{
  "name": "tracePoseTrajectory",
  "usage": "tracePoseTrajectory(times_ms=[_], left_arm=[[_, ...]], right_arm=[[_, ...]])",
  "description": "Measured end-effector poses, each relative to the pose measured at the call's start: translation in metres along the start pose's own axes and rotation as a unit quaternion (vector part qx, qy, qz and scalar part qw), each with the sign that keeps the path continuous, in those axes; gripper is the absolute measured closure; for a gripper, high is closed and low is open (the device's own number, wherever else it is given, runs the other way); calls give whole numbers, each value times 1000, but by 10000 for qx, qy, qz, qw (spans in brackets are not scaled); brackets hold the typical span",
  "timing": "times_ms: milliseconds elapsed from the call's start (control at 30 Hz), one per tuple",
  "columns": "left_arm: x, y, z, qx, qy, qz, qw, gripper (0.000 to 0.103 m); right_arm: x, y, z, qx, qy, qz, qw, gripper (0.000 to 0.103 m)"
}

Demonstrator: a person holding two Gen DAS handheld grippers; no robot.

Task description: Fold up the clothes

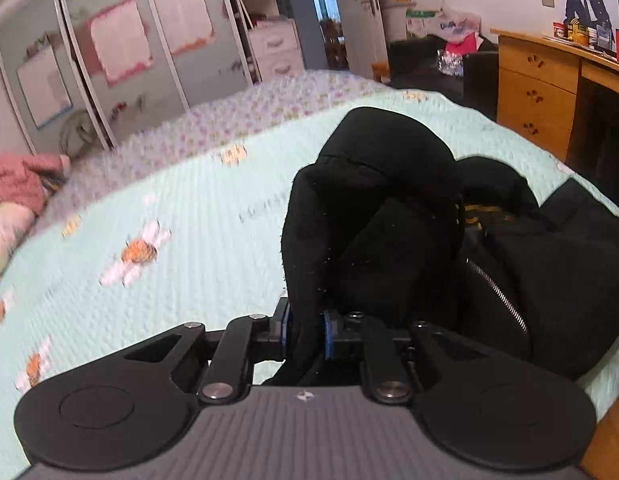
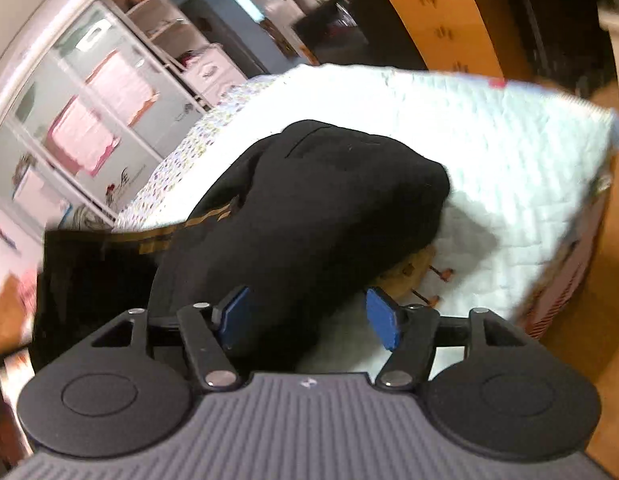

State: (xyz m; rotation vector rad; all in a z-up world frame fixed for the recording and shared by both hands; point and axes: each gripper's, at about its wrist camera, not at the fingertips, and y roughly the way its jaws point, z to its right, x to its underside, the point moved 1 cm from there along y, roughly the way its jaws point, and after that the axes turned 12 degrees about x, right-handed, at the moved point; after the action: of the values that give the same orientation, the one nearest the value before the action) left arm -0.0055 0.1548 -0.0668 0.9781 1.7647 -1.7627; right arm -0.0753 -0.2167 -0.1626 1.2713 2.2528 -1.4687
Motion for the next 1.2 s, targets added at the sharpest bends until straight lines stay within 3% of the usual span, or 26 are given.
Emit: tracePoseTrajectory(times_ms=[67,133,200,233,333,467,567,633,700,767,833,933,1000,1100,1167,1200], left_arm=[[6,0,1,-5,53,-16,10000,86],[7,-2,-1,29,-4,10,10000,86],[7,-2,-3,69,-88,63,9999,86],[6,-3,-6,85,-127,100,9998,86],[-3,-8,-20,-31,-180,310,9994,86],[-16,-20,-49,-316,-373,585,9971,89],[-24,-41,-78,-704,-436,853,9929,103],[-25,-63,-100,-1150,-415,1090,9865,103],[-21,-83,-125,-1307,-593,1150,9829,103],[-11,-101,-146,-1514,-728,1130,9793,103],[3,-118,-164,-1745,-840,1052,9754,103],[33,-132,-185,-1895,-1130,787,9722,103],[53,-135,-195,-1848,-1299,552,9726,100],[84,-127,-199,-1671,-1436,187,9753,100],[104,-121,-201,-1539,-1525,-53,9762,98],[110,-114,-203,-1412,-1569,-157,9774,97]], right_arm=[[-12,27,-6,260,302,-193,9990,26],[-18,52,-15,562,602,-464,9955,26],[-20,68,-24,433,724,-526,9950,35],[-21,72,-32,393,683,-488,9957,49],[-28,68,-63,349,322,-226,9986,69],[-53,52,-115,-654,245,-22,9976,82],[-63,42,-176,-1436,-132,-6,9895,83],[-64,36,-222,-1886,-472,-29,9809,86],[-60,31,-278,-2324,-916,-72,9683,89],[-48,24,-339,-2806,-1410,-102,9493,102],[-30,11,-397,-3436,-1838,-101,9209,103],[6,4,-475,-3334,-2651,-246,9044,102],[33,13,-498,-3289,-3040,-423,8931,100],[78,24,-476,-3100,-3492,-470,8831,92],[99,34,-446,-2714,-3702,-406,8875,70],[109,38,-429,-2500,-3791,-366,8902,67]])
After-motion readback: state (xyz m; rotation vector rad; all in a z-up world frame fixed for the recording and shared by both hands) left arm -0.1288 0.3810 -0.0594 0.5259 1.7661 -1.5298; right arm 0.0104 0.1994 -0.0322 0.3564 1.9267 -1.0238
